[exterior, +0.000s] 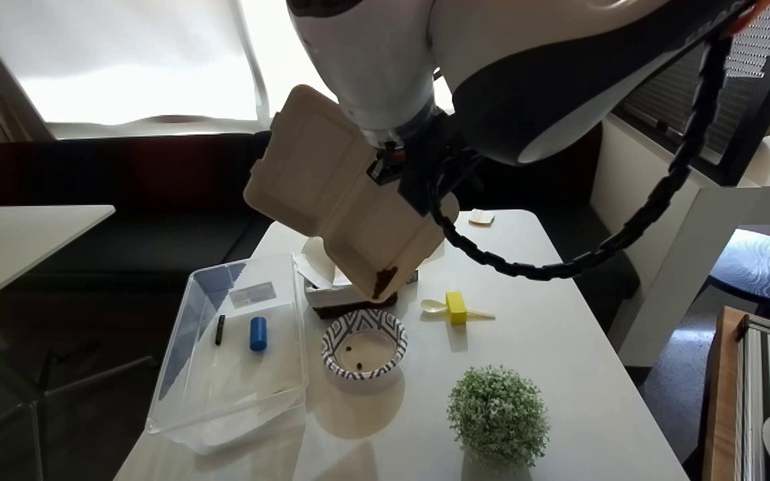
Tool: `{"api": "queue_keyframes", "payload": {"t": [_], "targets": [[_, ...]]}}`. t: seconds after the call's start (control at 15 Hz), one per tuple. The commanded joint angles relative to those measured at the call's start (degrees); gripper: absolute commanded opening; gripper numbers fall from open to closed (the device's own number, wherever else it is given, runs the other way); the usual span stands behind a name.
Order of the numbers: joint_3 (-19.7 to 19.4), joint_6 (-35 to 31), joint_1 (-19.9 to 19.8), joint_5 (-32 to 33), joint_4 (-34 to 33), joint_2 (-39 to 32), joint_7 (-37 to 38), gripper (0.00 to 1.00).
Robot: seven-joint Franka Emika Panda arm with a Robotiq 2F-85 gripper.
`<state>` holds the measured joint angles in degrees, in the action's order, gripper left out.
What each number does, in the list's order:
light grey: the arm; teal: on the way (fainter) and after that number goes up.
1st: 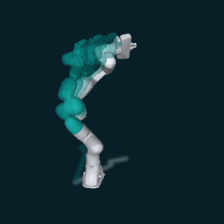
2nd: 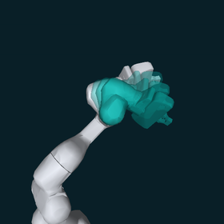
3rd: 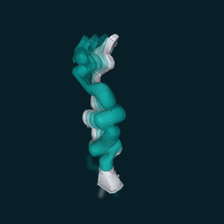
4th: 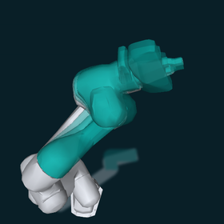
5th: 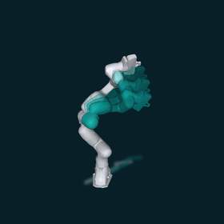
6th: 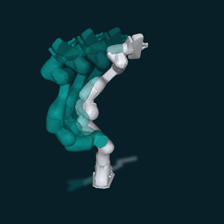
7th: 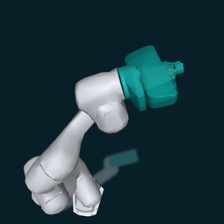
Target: Empty the beans in the carton box into the box
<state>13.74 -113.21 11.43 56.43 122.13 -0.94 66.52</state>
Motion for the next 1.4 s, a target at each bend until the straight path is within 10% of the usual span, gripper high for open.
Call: {"api": "queue_keyframes", "payload": {"t": [0.0,1.33], "targets": [[0.5,4.9,2.0,2.3,-3.2,-3.2,1.9,0.01],[1.1,11.1,5.6,2.4,-8.0,-7.0,1.3,0.03]]}}
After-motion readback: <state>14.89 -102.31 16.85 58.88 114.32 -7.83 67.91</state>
